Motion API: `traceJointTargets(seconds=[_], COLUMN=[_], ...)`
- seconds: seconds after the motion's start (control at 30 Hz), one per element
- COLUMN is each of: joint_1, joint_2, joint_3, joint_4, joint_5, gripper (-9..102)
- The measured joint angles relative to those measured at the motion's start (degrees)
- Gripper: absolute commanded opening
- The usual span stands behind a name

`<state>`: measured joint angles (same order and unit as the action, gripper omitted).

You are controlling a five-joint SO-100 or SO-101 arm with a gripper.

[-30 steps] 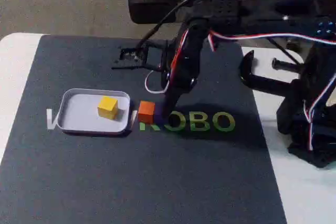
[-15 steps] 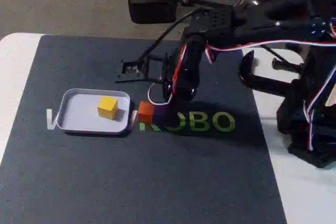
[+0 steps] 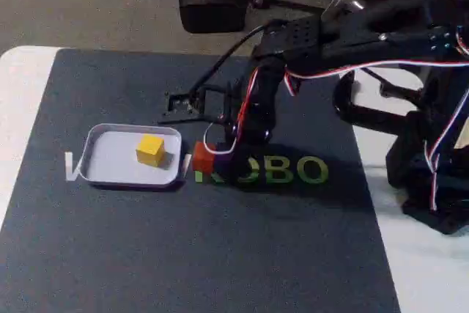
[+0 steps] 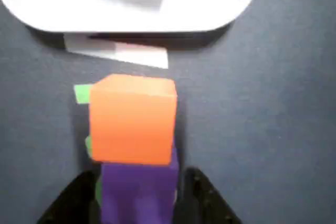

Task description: Move blocks one by one until all three blocks are in the tray.

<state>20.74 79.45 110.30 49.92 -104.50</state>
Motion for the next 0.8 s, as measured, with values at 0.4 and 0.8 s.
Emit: traceJointTargets(seconds=[0.4, 0.8], joint_1=[-2.64, -2.02], joint_2=[-3.6, -2.9], joint_3=[-4.04, -4.04], joint_4=[-0.53, -0.53], joint_5=[2.99, 4.83], gripper=[8, -8])
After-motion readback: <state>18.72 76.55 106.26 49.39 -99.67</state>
